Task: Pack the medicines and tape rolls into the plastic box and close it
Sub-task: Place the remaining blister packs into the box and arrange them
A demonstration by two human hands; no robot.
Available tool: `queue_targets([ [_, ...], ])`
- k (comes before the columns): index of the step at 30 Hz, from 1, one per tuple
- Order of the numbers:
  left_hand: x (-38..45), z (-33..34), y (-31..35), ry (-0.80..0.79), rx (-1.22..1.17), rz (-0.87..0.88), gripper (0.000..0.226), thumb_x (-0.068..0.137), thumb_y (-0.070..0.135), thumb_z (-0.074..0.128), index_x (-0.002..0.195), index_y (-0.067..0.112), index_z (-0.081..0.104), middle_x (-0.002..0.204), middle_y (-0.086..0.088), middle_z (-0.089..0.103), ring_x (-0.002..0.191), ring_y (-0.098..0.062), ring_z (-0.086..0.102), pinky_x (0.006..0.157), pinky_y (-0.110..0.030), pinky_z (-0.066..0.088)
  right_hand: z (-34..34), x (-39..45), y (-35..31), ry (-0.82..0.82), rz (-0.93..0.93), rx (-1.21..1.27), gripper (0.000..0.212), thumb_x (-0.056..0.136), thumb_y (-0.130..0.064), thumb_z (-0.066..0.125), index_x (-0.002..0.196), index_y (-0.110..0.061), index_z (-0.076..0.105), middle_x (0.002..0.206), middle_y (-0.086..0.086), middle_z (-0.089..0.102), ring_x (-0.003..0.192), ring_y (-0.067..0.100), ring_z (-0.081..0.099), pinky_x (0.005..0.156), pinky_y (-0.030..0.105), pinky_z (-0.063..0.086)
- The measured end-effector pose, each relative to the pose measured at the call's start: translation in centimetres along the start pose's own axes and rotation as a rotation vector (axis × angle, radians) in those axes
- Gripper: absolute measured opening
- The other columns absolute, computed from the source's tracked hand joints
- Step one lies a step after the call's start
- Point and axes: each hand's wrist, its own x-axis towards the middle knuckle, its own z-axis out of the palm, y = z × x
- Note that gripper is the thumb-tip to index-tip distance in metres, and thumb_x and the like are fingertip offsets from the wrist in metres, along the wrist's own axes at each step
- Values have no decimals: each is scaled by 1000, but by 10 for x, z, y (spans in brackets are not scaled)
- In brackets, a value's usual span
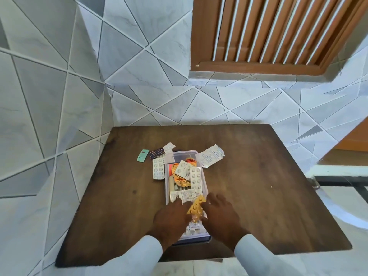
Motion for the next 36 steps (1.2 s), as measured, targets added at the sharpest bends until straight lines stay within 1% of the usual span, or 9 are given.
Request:
queue_targets([
  [3,4,0,-7,32,23,11,49,97,50,43,144,39,35,146,11,44,128,-16,48,101,-31,43,5,-2,5,-13,-29,-58,43,97,-46,43,134,-25,51,151,2,35,136,27,32,110,40,30],
  [6,4,-1,-12,38,-5,73,37,97,40,50,134,36,52,127,10,52,114,-12,49,89,-23,41,14,-3,8,-20,-23,-29,46,95,-49,46,137,-30,47,156,1,27,141,30,26,114,47,24],
  [10,2,7,-9,57,93,162,31,96,37,51,125,31,60,119,5,54,109,-14,46,87,-26,38,24,-1,11,-41,-3,-79,49,82,-44,68,128,-33,58,153,9,40,139,41,38,106,61,31],
  [13,3,14,2,83,190,161,35,98,39,48,129,27,58,129,3,52,119,-19,43,101,-32,35,28,1,16,-42,-24,-81,58,94,-38,54,147,-33,32,164,6,0,149,40,-2,116,60,7],
  [16,6,18,15,70,249,165,41,98,42,45,133,23,55,135,0,49,124,-24,39,109,-39,29,26,4,20,-6,9,-6,51,100,-47,35,149,-36,26,164,2,-11,149,34,-15,117,56,2],
  [21,8,14,1,125,245,220,34,98,35,46,129,27,59,131,5,51,120,-19,37,106,-38,28,30,5,26,-52,31,11,56,96,-60,34,147,-39,27,164,-1,-13,149,30,-17,118,54,2],
  [24,12,12,-13,122,157,183,44,97,49,40,138,36,45,151,14,33,142,-15,20,117,-40,9,29,6,25,-58,42,15,57,95,-57,40,147,-39,26,164,0,-14,149,30,-17,118,54,2],
  [27,20,12,-14,45,225,221,48,97,54,35,140,36,42,159,15,19,149,-16,1,118,-47,-6,26,9,22,-89,57,17,58,94,-56,45,147,-40,27,163,0,-14,149,30,-17,118,55,1],
  [36,21,21,-25,21,158,266,51,98,54,30,145,35,32,160,15,13,149,-11,0,120,-38,-7,22,11,13,-63,106,124,49,99,-50,37,146,-36,30,165,-2,-5,151,24,-10,120,47,3],
])
